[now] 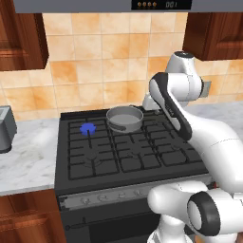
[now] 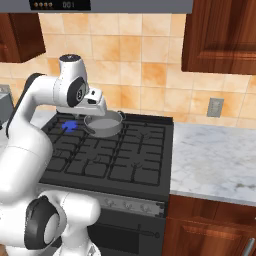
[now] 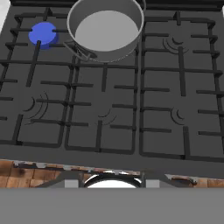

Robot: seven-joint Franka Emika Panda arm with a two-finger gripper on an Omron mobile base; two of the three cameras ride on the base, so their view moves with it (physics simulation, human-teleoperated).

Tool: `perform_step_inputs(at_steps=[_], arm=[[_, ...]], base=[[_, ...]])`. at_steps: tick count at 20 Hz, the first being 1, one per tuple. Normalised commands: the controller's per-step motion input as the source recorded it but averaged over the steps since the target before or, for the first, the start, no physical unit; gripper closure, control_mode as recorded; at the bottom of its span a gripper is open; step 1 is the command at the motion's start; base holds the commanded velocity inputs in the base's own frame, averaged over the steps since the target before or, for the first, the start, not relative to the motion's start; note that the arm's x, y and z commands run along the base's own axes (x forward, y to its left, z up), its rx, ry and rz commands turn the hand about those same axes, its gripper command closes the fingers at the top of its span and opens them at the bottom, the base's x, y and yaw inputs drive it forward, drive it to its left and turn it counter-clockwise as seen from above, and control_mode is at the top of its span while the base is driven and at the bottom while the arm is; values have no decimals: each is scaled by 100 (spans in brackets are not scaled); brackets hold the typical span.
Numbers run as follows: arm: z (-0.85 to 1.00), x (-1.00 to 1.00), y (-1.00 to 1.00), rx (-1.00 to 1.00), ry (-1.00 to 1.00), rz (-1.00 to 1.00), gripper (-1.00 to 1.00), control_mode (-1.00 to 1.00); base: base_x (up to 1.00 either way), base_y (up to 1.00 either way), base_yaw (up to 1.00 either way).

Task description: Turn off the rear left burner of the stove.

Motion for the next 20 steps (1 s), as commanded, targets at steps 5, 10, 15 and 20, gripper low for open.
perform_step_inputs(at_steps=[5, 10, 15, 20], arm=[[-3, -39, 8, -5, -1, 5, -100, -100], [-16, -78, 88, -29, -8, 24, -100, -100], [-18, -58, 98, -30, -7, 22, -100, -100], [-24, -59, 64, -15, -15, 16, -100, -100]], base=[[0, 0, 0], [0, 0, 0], [0, 0, 0], [0, 0, 0]])
